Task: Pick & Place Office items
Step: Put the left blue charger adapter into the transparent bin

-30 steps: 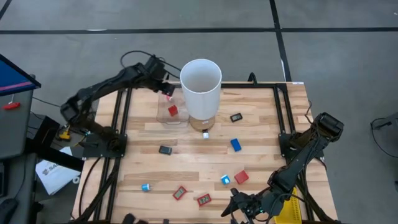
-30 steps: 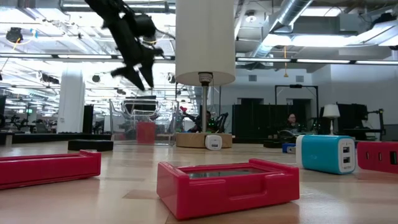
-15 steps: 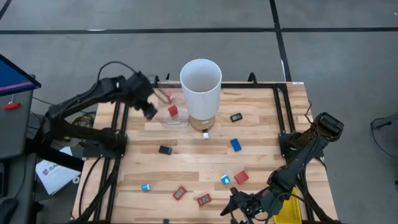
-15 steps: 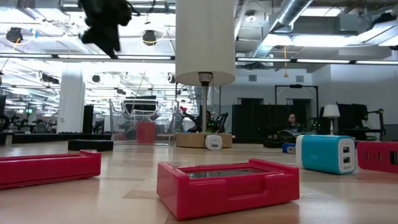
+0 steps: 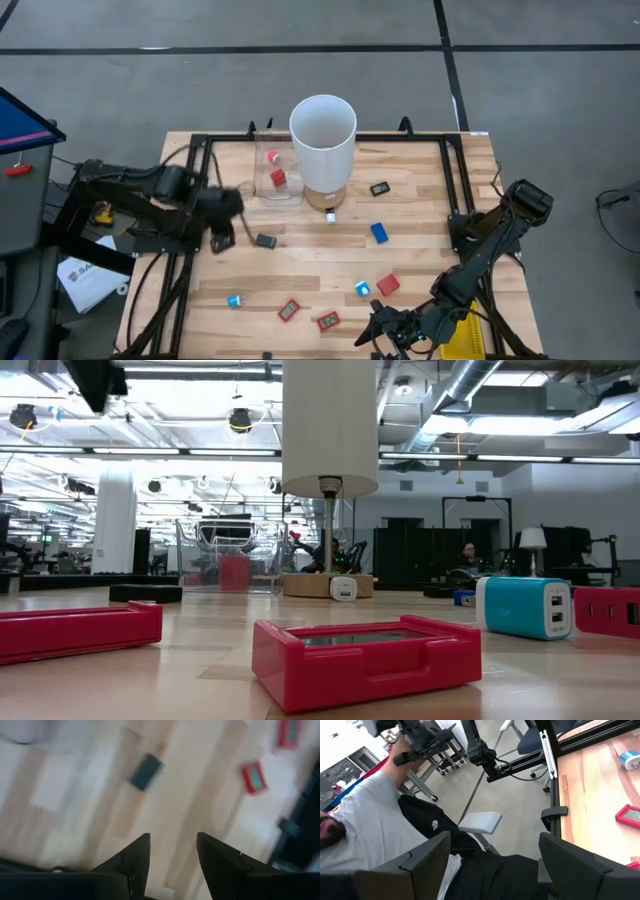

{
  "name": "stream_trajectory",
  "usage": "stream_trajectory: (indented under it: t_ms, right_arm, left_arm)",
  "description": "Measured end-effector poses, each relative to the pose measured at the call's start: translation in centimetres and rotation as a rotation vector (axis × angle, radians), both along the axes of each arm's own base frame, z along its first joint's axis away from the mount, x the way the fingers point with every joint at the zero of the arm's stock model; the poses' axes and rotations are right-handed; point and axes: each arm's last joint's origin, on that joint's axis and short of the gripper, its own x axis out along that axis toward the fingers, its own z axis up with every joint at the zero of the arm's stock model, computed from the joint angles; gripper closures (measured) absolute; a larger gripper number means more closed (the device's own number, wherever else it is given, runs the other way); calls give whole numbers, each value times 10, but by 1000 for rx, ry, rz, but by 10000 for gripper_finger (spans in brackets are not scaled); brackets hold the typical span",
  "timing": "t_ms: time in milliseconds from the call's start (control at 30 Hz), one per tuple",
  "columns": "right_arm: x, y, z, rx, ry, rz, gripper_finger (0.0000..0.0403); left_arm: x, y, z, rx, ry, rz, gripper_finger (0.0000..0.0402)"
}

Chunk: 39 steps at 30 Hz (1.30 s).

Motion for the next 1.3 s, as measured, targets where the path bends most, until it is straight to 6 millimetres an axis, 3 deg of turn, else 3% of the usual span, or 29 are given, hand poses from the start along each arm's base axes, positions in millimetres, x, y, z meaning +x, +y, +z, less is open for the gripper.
stream_trajectory:
  t_ms: [200,400,567,733,1033,1300]
  right_arm:
    - [0,0,-1,-7,6,4,106]
    - [-4,-5,9,-9,-9,8,106]
    - [-9,-10,19,-28,-35,16,106]
    - [-11,-14,21,-54,-17,14,106]
    - [-14,-15,22,-78,-9,17,106]
    - [-17,-13,20,-89,1,3,106]
  left_arm:
    - [5,-54,-10,19,-15,-42,238]
    - [8,-106,-36,71,80,-111,225]
    - [9,-137,-62,197,122,-197,212]
    - [17,-163,-84,197,112,-197,182]
    - [27,-180,-112,140,212,-188,106]
    - [21,-177,-146,97,225,-177,91]
